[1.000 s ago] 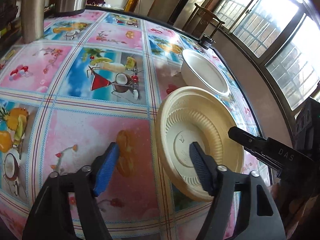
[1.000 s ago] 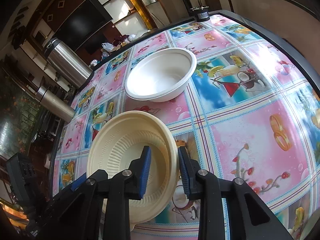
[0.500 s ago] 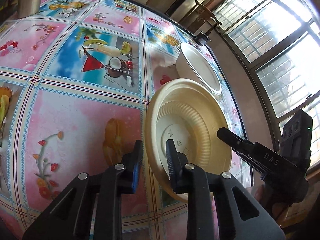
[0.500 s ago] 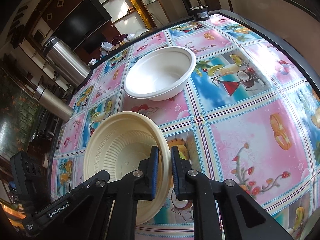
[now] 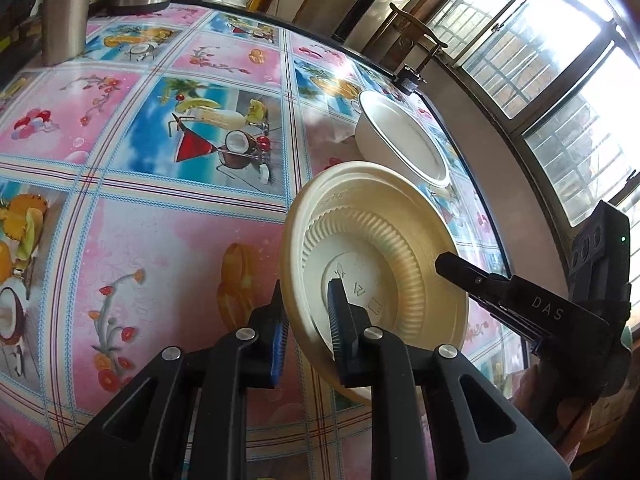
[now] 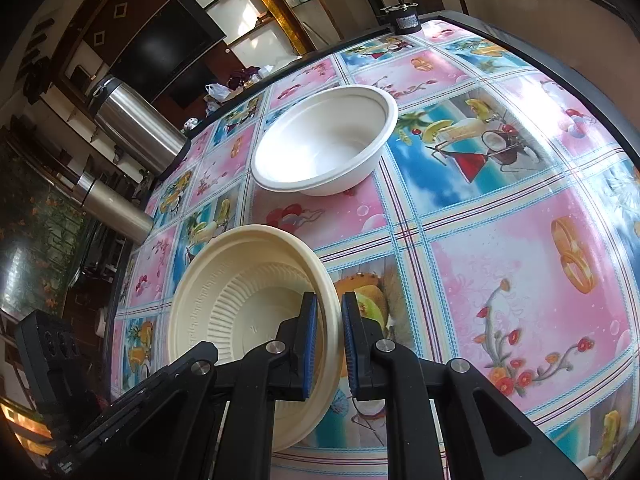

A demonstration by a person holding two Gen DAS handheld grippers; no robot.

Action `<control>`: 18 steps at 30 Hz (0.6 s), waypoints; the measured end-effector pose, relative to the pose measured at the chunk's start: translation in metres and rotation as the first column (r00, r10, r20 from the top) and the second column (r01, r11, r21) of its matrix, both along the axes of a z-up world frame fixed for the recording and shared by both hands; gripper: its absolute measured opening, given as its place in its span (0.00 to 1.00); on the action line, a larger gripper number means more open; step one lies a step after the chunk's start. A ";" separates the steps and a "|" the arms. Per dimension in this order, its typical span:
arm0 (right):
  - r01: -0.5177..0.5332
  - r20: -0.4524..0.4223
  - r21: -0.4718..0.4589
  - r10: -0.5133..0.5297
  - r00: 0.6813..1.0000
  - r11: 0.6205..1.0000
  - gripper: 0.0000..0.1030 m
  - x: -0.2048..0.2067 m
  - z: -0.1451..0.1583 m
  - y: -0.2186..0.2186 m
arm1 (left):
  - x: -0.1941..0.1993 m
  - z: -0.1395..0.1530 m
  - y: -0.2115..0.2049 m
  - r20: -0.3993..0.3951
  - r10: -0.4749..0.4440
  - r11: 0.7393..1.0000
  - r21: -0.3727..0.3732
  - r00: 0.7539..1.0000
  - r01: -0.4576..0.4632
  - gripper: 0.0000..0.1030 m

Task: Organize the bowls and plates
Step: 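Hold the beige ribbed plate raised with both tools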

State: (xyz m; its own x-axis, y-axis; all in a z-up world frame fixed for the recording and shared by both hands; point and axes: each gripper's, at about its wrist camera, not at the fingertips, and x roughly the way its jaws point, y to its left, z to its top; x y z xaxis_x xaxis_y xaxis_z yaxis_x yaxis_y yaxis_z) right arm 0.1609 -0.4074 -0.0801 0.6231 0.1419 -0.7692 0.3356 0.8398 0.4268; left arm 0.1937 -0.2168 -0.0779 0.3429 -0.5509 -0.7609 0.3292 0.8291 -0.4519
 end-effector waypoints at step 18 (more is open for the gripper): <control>0.008 0.023 0.029 -0.009 1.000 1.000 0.13 0.002 -0.003 0.002 | -0.006 0.015 -0.004 0.126 0.024 0.995 0.096 0.992 -0.036 0.15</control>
